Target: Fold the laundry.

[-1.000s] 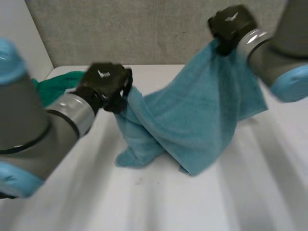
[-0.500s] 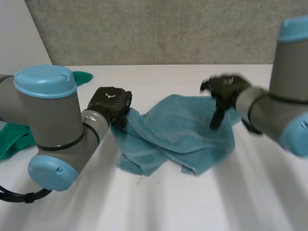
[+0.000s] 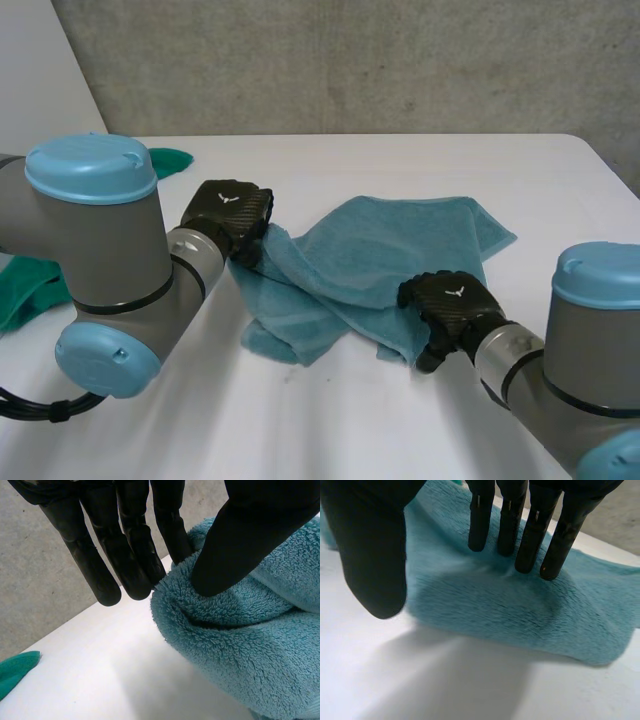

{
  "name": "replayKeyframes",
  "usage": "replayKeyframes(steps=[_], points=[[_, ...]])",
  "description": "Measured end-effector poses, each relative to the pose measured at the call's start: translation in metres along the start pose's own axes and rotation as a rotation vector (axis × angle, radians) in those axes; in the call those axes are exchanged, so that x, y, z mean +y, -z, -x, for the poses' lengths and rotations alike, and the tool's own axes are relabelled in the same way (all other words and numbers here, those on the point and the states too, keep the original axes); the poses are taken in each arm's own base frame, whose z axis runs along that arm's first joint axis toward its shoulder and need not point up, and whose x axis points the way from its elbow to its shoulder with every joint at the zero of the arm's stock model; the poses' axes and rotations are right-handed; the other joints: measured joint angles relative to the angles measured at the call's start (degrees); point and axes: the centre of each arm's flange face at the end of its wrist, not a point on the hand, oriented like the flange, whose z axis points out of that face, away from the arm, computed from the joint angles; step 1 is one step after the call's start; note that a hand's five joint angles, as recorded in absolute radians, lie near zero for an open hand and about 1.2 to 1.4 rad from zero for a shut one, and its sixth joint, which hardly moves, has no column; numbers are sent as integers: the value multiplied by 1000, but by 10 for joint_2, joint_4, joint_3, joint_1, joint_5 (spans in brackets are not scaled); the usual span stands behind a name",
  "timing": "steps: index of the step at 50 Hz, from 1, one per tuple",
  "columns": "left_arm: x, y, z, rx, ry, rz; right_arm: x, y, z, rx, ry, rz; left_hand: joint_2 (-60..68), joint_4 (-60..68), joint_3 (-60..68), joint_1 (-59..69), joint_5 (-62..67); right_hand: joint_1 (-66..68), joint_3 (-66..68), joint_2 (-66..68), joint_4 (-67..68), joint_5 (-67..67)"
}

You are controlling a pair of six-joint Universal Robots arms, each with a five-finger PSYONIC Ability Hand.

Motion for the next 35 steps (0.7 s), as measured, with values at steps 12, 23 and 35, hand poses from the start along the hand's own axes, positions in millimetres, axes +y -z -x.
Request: replayKeyframes(steps=[12, 23, 35], points=[[1, 0, 0, 0, 0, 4, 7, -31, -7, 40, 55, -6, 0, 0, 0, 0, 0, 148, 175, 179, 172, 164], [2, 2, 0, -1, 2, 11, -32, -22, -18, 62, 92, -68, 0, 0, 0, 0, 0, 279, 370, 377, 383, 362], [11, 27, -21, 62, 118, 69, -97, 31, -66, 186, 314, -15, 0, 0, 0, 0, 0, 279, 372, 377, 383, 362]])
